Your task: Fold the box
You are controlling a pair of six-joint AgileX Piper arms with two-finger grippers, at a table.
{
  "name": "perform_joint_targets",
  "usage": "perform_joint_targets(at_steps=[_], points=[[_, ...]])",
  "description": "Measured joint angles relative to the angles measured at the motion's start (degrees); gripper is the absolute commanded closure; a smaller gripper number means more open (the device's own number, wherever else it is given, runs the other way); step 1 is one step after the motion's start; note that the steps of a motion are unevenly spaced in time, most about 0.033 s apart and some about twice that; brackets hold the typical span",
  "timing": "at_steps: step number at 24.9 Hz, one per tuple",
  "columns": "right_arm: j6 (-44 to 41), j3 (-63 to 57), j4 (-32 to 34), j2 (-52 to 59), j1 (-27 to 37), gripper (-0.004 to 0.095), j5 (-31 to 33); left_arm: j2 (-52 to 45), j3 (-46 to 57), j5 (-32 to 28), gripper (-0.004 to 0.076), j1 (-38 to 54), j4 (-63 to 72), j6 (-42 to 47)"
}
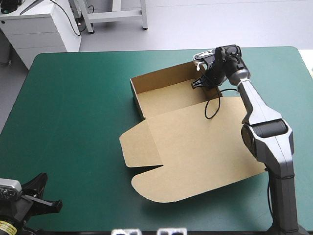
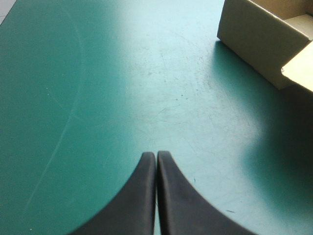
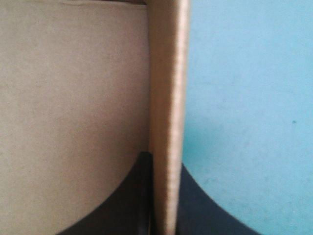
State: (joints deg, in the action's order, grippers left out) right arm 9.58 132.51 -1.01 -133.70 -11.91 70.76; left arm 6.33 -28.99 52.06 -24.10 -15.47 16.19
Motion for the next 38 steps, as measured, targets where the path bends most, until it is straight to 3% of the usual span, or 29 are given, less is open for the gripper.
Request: perform_joint_targets(at_steps=[7,12,15,24,26,29,31,33,38], points=[[-1.32,0.0,3.69,0.0,4.7,0.0928,0.06,0.0,0.0,0.95,0.0732,0.0,-0.17,0.12],[-1.57,0.0,5.58,-0.05,14.35,0.0927,0.18,0.0,0.0,3.16,0.0732,0.0,-0.22,0.12],[-1.57,0.0,6.46,-0.05,24.18,0.0928,0.22,0.0,0.0,4.07,0.0732,0.0,-0.22,0.18],[0.28,0.0,5.93,-0.05,35.89,0.0928,0.17,0.0,0.0,4.3,0.0732,0.0,-0.22,0.18],[1.05,0.0,5.44,-0.05,36.46,0.0877,0.04,0.0,0.0,4.3,0.0732,0.0,-0.22,0.18],[4.92,0.0,3.98,-0.11,36.86,0.0564,-0.38,0.0,0.0,4.3,0.0732,0.0,-0.22,0.18],[7.17,0.0,3.82,-0.41,37.05,0.0407,-0.04,0.0,0.0,4.32,0.0732,0.0,-0.22,0.18],[7.98,0.0,3.89,-0.65,37.05,0.034,0.12,0.0,0.0,4.32,0.0732,0.0,-0.22,0.18],[8.6,0.0,3.97,-0.65,37.05,0.0341,0.24,0.0,0.0,4.42,0.0732,0.0,-0.36,0.18]])
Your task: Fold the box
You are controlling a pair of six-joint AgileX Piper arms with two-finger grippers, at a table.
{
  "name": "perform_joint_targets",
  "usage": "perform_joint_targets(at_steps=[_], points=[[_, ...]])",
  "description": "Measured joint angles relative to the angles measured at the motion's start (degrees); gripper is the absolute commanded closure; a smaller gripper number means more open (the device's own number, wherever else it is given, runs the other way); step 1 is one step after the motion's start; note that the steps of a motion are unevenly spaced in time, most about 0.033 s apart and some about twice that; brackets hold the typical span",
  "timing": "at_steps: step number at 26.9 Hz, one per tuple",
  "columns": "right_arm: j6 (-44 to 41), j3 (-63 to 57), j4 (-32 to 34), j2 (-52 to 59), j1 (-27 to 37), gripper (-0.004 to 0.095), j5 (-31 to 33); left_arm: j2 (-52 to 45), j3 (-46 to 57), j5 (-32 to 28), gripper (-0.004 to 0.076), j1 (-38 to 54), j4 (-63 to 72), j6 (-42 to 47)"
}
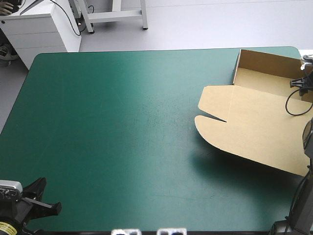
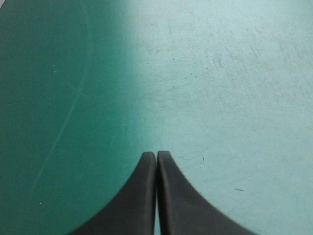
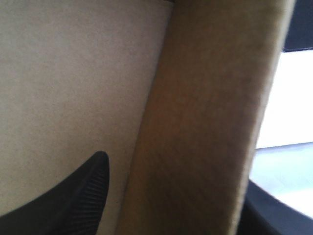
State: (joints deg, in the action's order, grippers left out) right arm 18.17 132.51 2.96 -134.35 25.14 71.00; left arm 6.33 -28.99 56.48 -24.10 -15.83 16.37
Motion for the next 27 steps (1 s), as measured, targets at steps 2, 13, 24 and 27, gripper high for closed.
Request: perform_joint_targets(at_steps=[2,13,24,27], points=[[0.0,0.0,0.0,0.0,0.0,0.0341,0.0,0.0,0.0,0.0,0.0732,0.0,-0.25,0.0],[0.06,3.74,-1.76,2.21,0.14,0.0341,0.25,0.0,0.0,0.1,0.0732,0.0,-0.67,0.0],[-4.07,4.32,-5.53,18.84,0.14,0.0883,0.43,0.0,0.0,0.1,0.0732,0.0,-0.67,0.0],[-3.25,4.44,-12.98,28.7,0.14,0.0924,0.43,0.0,0.0,0.05,0.0732,0.0,-0.67,0.0]])
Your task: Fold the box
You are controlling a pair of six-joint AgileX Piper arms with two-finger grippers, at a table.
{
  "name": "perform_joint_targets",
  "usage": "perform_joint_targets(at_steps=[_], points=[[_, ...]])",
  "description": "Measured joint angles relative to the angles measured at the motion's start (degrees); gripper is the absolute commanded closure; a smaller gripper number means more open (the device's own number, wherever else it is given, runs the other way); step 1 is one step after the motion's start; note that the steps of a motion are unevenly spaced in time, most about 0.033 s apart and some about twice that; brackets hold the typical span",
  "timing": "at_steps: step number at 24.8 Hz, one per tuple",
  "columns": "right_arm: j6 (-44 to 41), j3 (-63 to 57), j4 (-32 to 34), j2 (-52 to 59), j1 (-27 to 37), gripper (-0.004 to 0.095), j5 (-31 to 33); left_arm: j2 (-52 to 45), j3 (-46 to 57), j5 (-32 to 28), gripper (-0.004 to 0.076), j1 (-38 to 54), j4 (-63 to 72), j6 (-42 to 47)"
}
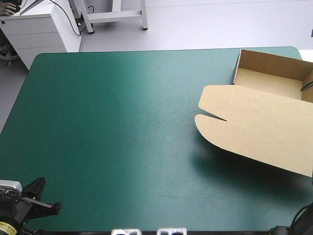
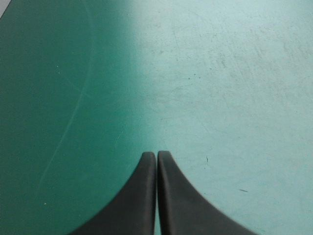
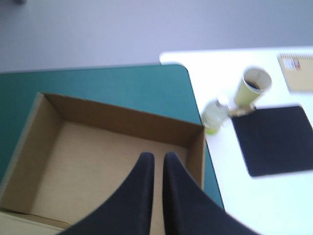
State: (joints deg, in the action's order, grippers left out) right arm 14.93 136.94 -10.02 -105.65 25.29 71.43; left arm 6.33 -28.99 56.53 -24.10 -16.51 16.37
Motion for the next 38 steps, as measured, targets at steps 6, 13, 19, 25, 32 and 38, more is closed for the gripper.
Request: perform_joint_targets(at_steps=[6,13,19,25,32,38], points=[[3.09,-6.42,-8.48,26.14,-5.17,0.0924,0.0,0.0,0.0,-0.19,0.0732,0.0,0.0,0.0],[7.25,-41.84,-8.42,57.14,-5.78,0.0924,-1.51,0.0,0.0,-0.88,0.0732,0.0,-0.24,0.0],[9.96,-73.05,-8.2,80.57,-5.78,0.0924,-8.88,0.0,0.0,-2.47,0.0732,0.0,-0.24,0.0],[11.24,-91.82,-9.04,91.55,-5.78,0.0924,-12.22,0.0,0.0,-2.37,0.0732,0.0,-0.24,0.0],[15.78,-106.22,-15.62,99.59,-5.78,0.0924,-14.76,0.0,0.0,-2.37,0.0732,0.0,-0.24,0.0],[17.06,-111.19,-18.31,101.23,-5.78,0.0924,-16.19,0.0,0.06,-2.37,0.0732,0.0,-0.19,0.1]])
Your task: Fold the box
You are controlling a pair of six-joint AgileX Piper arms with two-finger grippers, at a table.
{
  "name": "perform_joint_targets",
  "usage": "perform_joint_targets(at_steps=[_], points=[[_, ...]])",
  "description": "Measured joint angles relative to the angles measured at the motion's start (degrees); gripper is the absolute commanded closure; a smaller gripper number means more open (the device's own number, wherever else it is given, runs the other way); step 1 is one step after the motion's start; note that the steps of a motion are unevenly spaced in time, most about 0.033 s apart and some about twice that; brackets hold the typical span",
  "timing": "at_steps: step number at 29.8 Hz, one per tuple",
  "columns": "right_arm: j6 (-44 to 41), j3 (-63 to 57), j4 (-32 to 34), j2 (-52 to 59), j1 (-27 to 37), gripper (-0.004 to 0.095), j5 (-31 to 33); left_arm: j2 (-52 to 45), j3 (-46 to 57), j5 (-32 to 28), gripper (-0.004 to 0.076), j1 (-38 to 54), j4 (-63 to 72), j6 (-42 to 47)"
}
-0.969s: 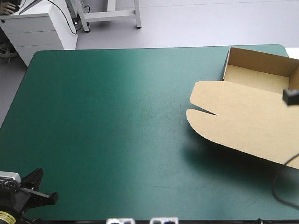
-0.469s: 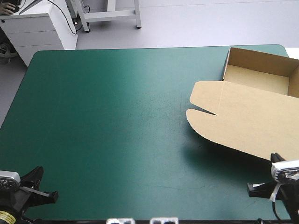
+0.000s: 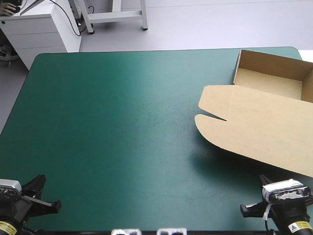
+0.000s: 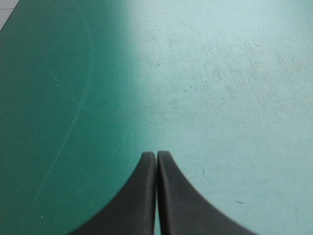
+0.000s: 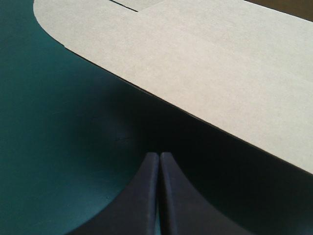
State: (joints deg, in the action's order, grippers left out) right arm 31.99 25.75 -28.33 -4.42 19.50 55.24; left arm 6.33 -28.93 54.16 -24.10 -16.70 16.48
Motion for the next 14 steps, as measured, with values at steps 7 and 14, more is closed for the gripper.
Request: perform_joint_targets(at_steps=[7,14], points=[[0.12,-0.47,-0.61,0.04,0.0,0.0925,-1.11,-0.08,2.64,-1.36,0.0732,0.0,0.39,0.06],[0.12,-0.51,-0.61,0.04,0.0,0.0926,-1.23,-0.08,3.02,-2.48,0.0732,0.0,0.38,0.06]])
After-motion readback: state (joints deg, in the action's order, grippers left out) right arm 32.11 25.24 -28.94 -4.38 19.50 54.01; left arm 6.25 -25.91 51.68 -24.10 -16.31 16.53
